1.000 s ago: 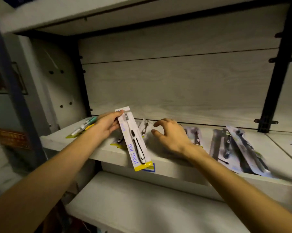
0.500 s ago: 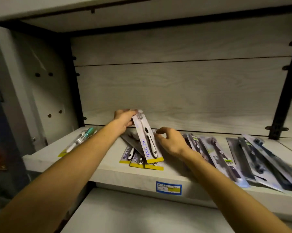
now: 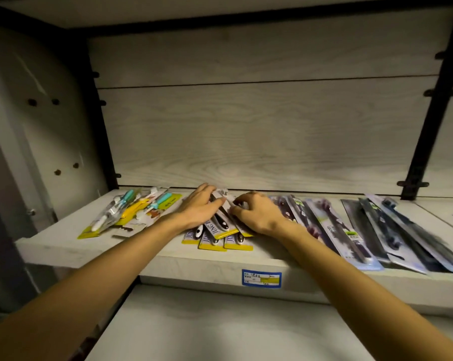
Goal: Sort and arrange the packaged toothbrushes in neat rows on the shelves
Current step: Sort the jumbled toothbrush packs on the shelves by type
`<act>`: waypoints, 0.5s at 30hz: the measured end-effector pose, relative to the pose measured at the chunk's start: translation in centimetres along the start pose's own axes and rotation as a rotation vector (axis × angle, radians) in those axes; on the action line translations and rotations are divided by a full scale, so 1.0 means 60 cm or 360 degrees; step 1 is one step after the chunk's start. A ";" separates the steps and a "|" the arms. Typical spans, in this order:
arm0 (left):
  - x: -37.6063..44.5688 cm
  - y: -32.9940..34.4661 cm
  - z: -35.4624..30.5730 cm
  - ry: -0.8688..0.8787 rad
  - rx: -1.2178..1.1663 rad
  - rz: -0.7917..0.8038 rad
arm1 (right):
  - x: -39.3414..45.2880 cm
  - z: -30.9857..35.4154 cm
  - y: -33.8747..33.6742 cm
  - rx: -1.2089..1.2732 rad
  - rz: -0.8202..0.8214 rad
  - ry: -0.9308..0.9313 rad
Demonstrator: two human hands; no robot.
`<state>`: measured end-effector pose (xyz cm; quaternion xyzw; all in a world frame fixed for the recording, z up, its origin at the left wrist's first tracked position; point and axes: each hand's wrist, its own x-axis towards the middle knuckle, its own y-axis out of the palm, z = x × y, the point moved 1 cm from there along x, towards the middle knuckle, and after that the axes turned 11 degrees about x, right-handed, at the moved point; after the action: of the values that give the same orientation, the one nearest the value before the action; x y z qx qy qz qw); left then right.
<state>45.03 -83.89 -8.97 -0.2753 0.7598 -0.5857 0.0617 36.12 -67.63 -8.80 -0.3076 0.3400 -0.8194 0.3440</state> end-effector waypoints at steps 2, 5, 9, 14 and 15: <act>-0.002 0.003 -0.002 0.0047 -0.0035 0.0023 | -0.003 0.005 -0.001 -0.0059 -0.0021 0.0038; -0.006 0.005 -0.003 0.0078 0.0001 0.0017 | -0.013 0.007 -0.015 -0.0060 -0.0055 0.0094; -0.019 -0.004 -0.013 0.0109 0.0098 -0.0068 | -0.043 -0.003 -0.052 -0.0212 -0.0143 0.0059; -0.071 -0.016 -0.087 0.0207 0.0318 -0.0175 | -0.107 -0.033 -0.122 -0.0602 -0.0284 -0.0061; -0.085 -0.017 -0.107 0.0237 0.0351 -0.0199 | -0.126 -0.042 -0.138 -0.0661 -0.0315 -0.0076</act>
<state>46.99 -76.06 -7.26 -0.2694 0.6747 -0.6872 -0.0016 35.67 -56.55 -5.94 -0.4229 0.4613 -0.7541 0.1993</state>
